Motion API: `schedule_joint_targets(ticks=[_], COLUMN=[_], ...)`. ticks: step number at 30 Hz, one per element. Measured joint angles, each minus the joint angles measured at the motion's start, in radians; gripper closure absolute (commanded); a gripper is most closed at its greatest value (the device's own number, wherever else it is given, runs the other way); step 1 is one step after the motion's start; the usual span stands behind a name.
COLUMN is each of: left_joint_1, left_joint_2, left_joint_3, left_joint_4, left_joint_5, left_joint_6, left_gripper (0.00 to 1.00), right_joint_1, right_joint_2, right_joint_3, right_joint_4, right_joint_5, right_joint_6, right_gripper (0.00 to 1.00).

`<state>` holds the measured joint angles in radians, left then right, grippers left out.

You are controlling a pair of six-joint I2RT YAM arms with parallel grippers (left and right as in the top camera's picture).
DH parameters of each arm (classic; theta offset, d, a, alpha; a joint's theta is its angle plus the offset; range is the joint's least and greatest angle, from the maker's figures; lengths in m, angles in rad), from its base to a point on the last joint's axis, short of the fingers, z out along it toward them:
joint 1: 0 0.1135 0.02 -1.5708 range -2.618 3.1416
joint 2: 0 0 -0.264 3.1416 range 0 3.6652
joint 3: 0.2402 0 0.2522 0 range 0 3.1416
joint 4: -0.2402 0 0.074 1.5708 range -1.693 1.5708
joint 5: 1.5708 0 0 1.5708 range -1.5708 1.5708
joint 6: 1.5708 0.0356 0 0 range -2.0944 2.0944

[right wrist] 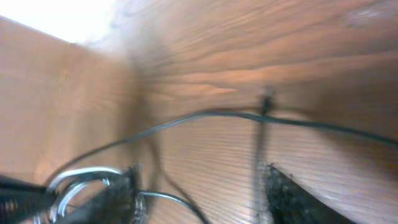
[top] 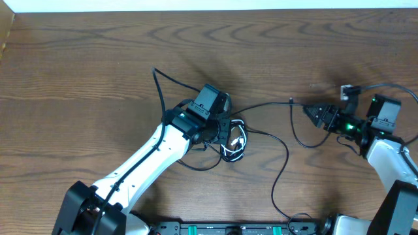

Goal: Untangle cables

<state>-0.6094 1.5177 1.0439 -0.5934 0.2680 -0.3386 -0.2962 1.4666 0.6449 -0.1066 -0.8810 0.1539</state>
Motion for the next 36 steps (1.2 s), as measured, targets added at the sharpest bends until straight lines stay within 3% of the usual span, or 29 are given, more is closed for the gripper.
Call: schedule_joint_targets(ticks=[4,10,17,22,36], left_joint_1=[0.000,0.000,0.000,0.008,0.057], left_joint_2=[0.000,0.000,0.000,0.000,0.000], left_joint_3=[0.000,0.000,0.000,0.000,0.000], left_joint_4=[0.000,-0.003,-0.049,-0.057,-0.083], left_joint_5=[0.016,0.019,0.028,0.045,0.079], left_joint_6=[0.065,0.137,0.188,0.206,0.210], left_gripper=[0.93,0.92,0.92,0.92,0.92], right_joint_1=[0.072,0.222,0.387,0.474,0.591], right_joint_2=[0.000,0.000,0.000,0.000,0.006], right_joint_3=[0.000,0.000,0.000,0.000,0.000], right_joint_4=[0.018,0.023,0.023,0.008,-0.034], right_joint_5=[-0.039,-0.051,0.115,0.176,0.383], right_joint_6=[-0.084,-0.227,-0.317,-0.410,-0.590], right_gripper=[0.41,0.40,0.40,0.30,0.36])
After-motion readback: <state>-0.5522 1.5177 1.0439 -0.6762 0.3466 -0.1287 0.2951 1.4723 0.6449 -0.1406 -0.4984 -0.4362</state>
